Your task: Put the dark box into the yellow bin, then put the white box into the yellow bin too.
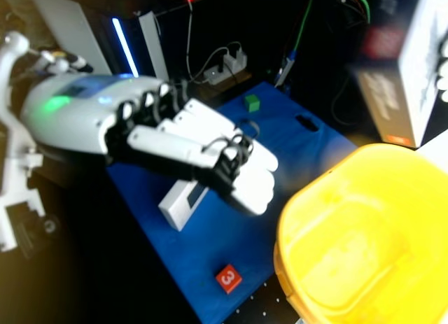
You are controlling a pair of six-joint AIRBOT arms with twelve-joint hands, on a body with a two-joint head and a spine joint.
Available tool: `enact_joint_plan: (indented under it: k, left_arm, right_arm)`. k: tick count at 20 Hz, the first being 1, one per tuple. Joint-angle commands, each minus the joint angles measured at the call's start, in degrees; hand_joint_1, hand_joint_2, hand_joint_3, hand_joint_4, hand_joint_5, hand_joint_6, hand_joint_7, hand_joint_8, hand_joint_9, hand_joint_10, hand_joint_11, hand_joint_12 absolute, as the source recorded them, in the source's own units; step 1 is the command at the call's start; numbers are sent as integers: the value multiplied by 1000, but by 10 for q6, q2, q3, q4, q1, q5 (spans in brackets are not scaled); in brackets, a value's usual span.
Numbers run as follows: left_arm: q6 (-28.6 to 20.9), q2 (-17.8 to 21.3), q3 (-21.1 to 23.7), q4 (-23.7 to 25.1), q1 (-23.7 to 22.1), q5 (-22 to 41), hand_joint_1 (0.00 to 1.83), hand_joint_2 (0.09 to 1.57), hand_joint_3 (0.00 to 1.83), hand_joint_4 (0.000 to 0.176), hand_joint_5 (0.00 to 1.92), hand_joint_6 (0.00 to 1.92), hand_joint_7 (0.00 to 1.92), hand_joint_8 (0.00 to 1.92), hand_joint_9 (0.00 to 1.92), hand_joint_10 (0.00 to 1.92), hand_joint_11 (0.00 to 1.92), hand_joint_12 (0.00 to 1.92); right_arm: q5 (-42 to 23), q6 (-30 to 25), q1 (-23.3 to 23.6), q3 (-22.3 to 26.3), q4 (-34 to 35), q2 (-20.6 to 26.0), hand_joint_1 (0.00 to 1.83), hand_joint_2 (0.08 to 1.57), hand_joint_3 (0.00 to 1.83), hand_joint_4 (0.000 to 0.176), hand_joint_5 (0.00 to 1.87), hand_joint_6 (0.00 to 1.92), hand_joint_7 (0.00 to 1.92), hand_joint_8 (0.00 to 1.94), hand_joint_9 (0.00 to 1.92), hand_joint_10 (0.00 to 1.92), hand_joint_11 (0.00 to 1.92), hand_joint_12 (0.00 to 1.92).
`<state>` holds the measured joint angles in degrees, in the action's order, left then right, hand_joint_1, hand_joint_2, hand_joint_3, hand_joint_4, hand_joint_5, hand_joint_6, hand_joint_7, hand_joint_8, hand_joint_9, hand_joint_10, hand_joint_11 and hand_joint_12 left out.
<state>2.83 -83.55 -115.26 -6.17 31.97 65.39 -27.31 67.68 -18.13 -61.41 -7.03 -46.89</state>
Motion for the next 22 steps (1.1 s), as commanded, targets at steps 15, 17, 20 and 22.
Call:
enact_joint_plan:
  k: [15, 17, 20, 22]
  left_arm:
    - [-62, -23, -33, 1, -8, 44, 1194, 773, 0, 176, 641, 8, 452, 1, 401, 3, 463, 22]
    - [-62, -12, -21, 5, -8, 44, 1212, 790, 0, 176, 614, 1, 430, 1, 382, 2, 442, 12]
    - [-56, 9, 4, 6, -2, 39, 1237, 804, 4, 165, 571, 0, 431, 1, 400, 9, 472, 23]
    - [-51, 20, 15, 7, 4, 36, 1230, 808, 5, 156, 550, 0, 419, 0, 394, 4, 449, 11]
  right_arm:
    - [-84, 1, -10, 2, 7, -11, 226, 1076, 1, 21, 481, 0, 493, 0, 445, 2, 28, 718]
    - [-84, 0, -15, 4, 7, -10, 256, 1030, 1, 13, 423, 0, 502, 0, 462, 1, 36, 754]
    - [-101, -26, -20, 9, 7, -6, 177, 988, 0, 0, 283, 0, 463, 0, 444, 0, 39, 772]
    - [-101, -34, -23, 16, 7, 1, 173, 975, 0, 0, 230, 0, 458, 2, 439, 2, 35, 778]
